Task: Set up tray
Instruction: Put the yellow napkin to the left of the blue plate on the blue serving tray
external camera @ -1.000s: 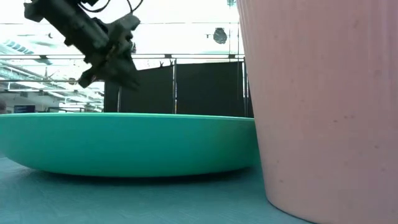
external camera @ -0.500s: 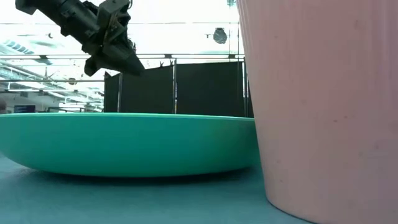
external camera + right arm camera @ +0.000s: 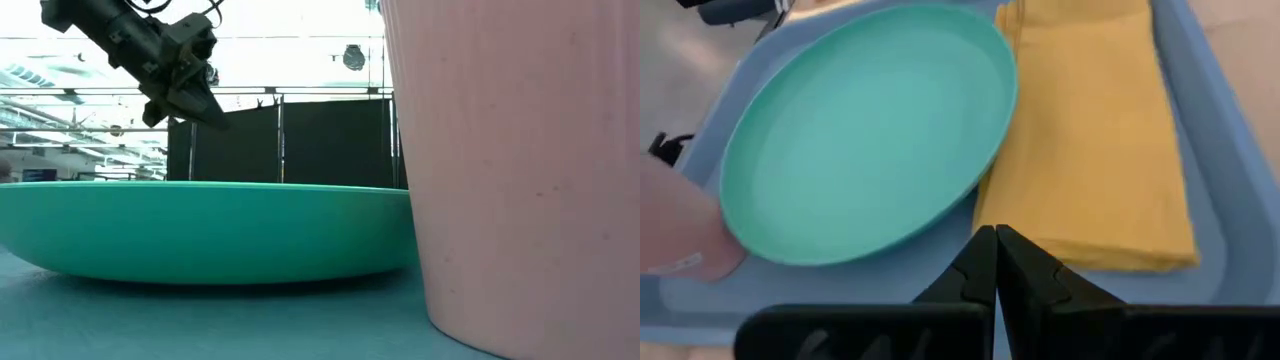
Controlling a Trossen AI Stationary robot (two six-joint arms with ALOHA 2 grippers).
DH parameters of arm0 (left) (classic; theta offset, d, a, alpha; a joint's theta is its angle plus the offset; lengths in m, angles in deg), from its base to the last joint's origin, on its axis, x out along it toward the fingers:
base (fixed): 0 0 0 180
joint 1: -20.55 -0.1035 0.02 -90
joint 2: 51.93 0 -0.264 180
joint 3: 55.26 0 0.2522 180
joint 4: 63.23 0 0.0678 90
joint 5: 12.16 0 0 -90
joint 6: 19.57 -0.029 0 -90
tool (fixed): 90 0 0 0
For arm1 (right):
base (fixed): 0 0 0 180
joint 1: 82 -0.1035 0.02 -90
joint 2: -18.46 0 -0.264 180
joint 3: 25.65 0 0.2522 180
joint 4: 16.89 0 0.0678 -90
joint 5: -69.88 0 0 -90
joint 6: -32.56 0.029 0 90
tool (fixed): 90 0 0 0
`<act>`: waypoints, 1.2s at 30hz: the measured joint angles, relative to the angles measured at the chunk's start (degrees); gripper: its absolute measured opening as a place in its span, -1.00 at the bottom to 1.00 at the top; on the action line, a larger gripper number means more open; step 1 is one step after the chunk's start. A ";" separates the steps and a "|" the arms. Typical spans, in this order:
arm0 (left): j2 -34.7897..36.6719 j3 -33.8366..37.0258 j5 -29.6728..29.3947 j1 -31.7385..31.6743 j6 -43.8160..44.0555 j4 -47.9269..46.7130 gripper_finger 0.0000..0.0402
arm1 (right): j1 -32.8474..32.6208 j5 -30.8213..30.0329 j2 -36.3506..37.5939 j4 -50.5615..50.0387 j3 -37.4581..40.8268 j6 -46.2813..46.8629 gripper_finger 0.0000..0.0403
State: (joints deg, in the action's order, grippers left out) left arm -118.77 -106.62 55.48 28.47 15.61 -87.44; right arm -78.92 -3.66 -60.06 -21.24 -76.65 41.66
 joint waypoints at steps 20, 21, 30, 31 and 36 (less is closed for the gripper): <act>-11.61 -2.00 34.74 -18.30 1.92 4.85 -0.99 | -2.08 -1.66 -0.74 4.75 0.00 -0.77 -1.00; -13.01 -2.95 35.60 -18.43 0.89 4.49 -0.99 | -2.31 -1.84 -0.75 4.77 0.00 -0.70 -1.00; -26.98 -17.34 42.13 -18.62 -5.62 -5.26 -0.99 | -4.41 -4.60 -0.75 4.49 0.01 -0.39 -1.00; -28.61 -19.17 42.02 -18.66 -6.35 -6.35 -0.99 | -4.68 -4.62 -0.75 4.46 0.02 -0.36 -1.00; -34.28 -25.31 41.80 -18.52 -10.08 -11.13 -1.00 | -5.46 -4.75 -0.75 4.44 0.02 -0.36 -1.00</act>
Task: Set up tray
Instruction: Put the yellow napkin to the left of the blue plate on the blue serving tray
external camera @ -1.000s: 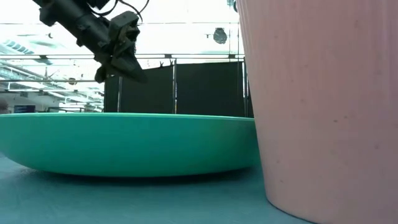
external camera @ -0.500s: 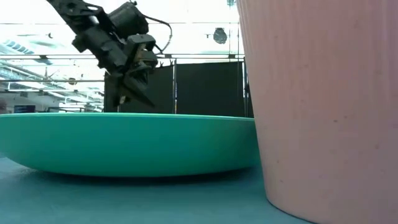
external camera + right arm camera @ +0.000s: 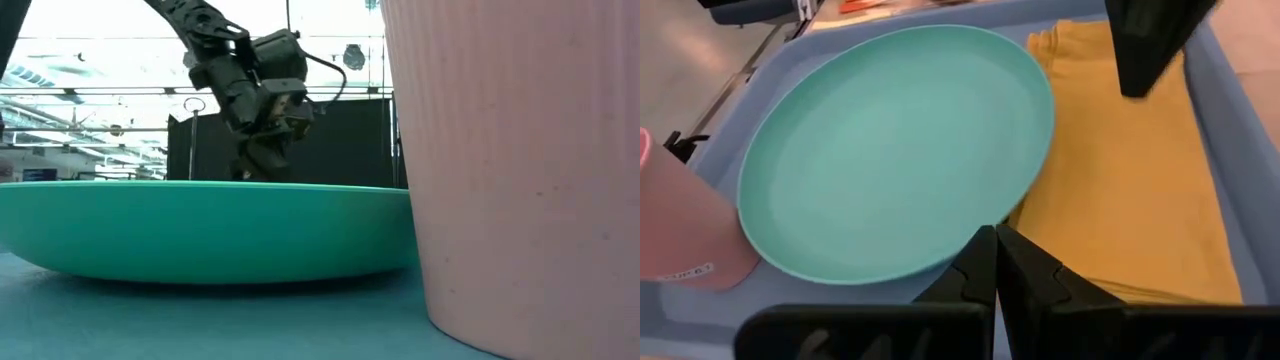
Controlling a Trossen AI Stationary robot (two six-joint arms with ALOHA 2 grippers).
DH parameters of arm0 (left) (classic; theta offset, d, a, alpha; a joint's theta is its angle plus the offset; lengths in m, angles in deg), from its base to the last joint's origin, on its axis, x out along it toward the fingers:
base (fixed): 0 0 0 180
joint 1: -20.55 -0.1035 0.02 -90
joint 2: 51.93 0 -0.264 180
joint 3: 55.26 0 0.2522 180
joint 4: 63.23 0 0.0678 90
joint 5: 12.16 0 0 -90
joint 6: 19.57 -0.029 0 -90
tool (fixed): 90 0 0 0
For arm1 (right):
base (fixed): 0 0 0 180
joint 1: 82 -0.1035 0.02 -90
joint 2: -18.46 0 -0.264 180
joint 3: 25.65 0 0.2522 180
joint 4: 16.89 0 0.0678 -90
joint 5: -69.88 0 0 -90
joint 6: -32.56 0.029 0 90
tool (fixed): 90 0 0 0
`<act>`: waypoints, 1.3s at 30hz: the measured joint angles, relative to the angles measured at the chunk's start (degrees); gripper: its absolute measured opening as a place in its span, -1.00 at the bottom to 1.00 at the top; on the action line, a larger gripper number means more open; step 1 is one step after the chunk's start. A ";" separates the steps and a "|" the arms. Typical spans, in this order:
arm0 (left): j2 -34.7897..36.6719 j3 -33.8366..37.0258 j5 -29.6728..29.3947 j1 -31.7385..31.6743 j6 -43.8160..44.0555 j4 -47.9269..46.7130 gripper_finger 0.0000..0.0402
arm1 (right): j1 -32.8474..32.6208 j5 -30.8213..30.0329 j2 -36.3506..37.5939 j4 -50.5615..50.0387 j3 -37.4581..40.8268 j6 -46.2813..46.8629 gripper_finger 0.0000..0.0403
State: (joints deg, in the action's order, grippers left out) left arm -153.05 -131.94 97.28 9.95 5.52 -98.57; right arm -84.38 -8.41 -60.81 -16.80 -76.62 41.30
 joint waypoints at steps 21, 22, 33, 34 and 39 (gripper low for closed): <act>-10.05 -5.39 2.16 0.19 -2.91 -0.80 -0.99 | -0.58 -1.24 0.00 8.24 5.09 0.00 -1.00; -10.05 -5.37 2.08 0.16 -2.84 -1.02 -1.00 | -0.58 -1.22 0.00 8.24 5.09 0.00 -1.00; -10.03 -5.13 0.70 0.19 -2.10 -0.85 -0.99 | -0.58 -1.22 0.00 8.24 5.09 0.00 -1.00; -10.03 -5.13 0.23 0.19 -1.93 -0.82 -0.99 | -0.58 -1.22 0.00 8.24 5.09 0.00 -1.00; -10.03 -5.11 -2.26 0.19 -0.51 -0.79 -0.99 | -0.58 -1.20 0.00 8.23 5.09 0.00 -1.00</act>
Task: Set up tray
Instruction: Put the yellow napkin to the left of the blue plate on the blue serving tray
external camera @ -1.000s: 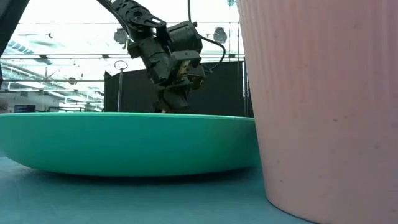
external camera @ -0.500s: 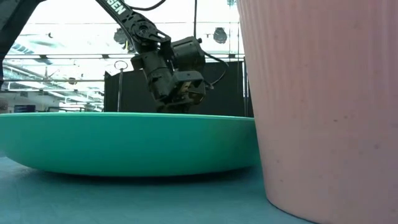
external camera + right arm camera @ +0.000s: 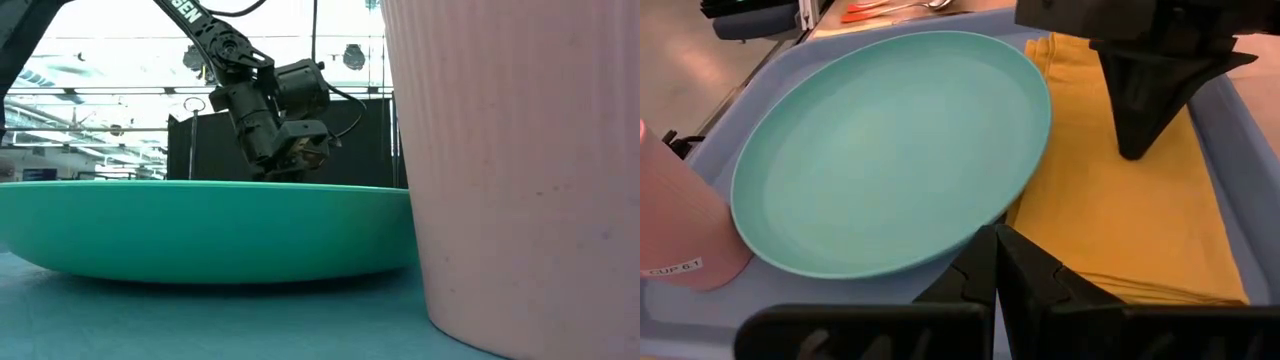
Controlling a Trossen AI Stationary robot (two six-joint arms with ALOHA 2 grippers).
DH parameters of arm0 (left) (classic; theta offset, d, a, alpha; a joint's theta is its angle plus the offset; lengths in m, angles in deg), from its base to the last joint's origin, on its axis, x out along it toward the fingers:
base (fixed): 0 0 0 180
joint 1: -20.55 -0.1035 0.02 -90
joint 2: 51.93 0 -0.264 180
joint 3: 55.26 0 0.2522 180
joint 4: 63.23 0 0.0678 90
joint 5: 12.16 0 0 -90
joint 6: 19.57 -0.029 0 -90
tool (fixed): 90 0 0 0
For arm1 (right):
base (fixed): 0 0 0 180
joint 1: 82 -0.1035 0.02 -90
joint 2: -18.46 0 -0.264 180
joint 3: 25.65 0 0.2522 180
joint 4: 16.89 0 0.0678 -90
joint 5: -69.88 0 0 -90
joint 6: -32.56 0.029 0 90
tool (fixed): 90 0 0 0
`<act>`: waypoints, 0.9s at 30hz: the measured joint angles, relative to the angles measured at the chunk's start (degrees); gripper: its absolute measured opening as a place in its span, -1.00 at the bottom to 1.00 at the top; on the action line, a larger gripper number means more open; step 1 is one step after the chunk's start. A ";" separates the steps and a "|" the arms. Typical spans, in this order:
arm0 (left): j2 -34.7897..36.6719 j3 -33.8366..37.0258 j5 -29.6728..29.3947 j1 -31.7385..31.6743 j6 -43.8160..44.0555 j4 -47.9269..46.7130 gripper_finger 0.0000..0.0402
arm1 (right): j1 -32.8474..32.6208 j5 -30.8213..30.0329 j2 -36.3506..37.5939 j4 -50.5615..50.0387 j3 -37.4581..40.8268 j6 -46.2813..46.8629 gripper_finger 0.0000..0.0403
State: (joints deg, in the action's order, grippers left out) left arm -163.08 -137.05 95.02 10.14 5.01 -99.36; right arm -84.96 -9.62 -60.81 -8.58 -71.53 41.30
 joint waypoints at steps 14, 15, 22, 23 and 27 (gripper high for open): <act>-0.06 0.00 -2.77 -0.50 3.39 1.44 -0.99 | 0.00 0.02 0.00 -0.01 0.00 0.00 -1.00; -0.38 0.00 -2.94 -0.50 3.95 1.95 -0.99 | 0.00 0.02 0.00 -0.01 0.00 0.00 -1.00; -3.72 -0.22 -0.62 -1.32 6.20 3.70 -0.98 | 0.00 0.02 0.00 0.02 0.00 0.00 -1.00; -3.91 -0.22 -0.58 -1.33 6.61 3.68 -0.99 | 0.00 0.02 0.00 0.04 0.00 0.00 -1.00; -3.92 -0.16 -0.97 -1.25 6.47 4.67 -0.98 | 0.00 0.02 0.00 0.02 0.00 0.00 -1.00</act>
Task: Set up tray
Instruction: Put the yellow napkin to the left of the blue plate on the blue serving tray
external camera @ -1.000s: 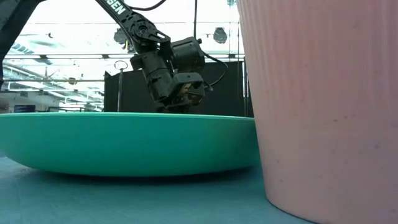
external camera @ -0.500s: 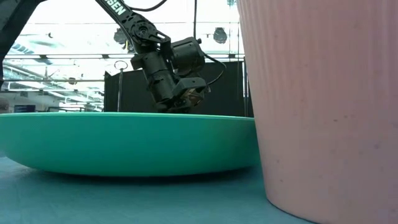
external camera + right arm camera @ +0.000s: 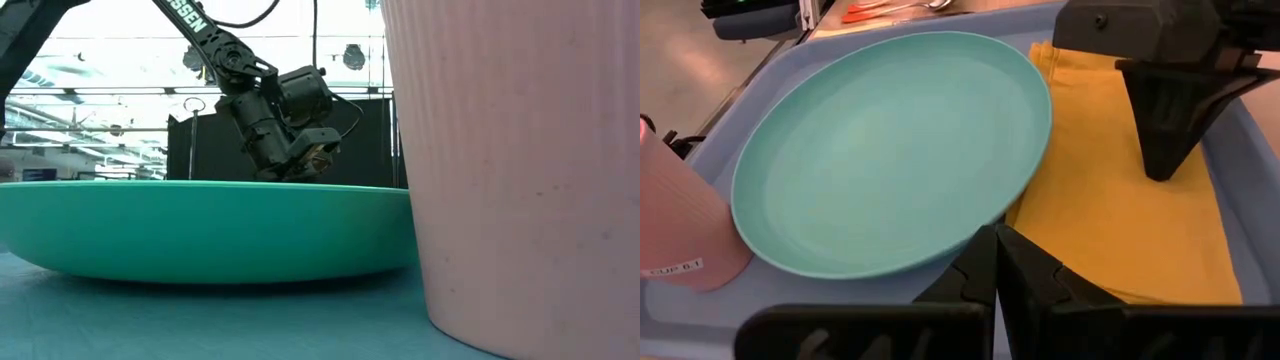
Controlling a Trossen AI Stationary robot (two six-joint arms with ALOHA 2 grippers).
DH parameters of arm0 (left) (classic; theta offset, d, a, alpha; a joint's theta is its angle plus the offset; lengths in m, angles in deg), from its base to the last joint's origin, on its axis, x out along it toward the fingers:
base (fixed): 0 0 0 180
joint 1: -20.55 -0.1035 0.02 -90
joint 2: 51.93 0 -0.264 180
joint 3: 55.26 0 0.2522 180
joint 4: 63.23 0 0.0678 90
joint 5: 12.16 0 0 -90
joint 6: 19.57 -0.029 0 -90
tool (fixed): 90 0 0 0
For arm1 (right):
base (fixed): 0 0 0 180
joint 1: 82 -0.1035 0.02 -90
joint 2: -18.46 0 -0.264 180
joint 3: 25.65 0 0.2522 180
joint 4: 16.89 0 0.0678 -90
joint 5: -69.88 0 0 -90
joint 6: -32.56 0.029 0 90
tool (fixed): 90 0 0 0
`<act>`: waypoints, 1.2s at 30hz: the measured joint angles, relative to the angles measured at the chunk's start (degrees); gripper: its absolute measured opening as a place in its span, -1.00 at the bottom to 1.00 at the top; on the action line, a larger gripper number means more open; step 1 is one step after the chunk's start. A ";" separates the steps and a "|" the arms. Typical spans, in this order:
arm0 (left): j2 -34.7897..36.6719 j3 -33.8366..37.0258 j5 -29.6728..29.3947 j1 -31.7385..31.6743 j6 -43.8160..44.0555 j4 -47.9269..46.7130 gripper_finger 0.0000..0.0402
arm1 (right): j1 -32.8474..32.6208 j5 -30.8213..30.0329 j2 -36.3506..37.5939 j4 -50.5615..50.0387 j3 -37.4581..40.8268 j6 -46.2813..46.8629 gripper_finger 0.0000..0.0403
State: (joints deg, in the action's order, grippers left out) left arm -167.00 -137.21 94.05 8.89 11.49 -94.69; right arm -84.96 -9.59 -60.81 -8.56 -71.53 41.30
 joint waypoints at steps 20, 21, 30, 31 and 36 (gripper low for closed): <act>0.55 0.12 -5.26 -0.13 4.02 -0.07 -0.94 | -0.13 0.02 0.00 -0.03 0.00 0.53 -1.00; 0.55 0.12 -5.96 -0.14 4.17 0.39 -0.94 | -0.13 0.04 0.00 -0.03 0.00 0.59 -1.00; 0.55 0.10 -6.36 -0.24 4.36 -0.02 -0.93 | -0.15 0.04 0.00 -0.05 0.00 0.66 -1.00; 0.55 0.10 -6.32 -0.10 4.14 -0.38 -0.94 | -0.15 0.04 0.00 -0.05 0.00 0.66 -1.00; 0.55 0.07 -6.90 0.70 2.49 -3.09 -0.98 | -0.15 0.04 0.00 -0.07 0.00 0.66 -1.00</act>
State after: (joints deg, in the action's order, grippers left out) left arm -166.45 -137.14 87.15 9.59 13.98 -97.78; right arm -85.11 -9.55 -60.81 -8.63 -71.53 41.95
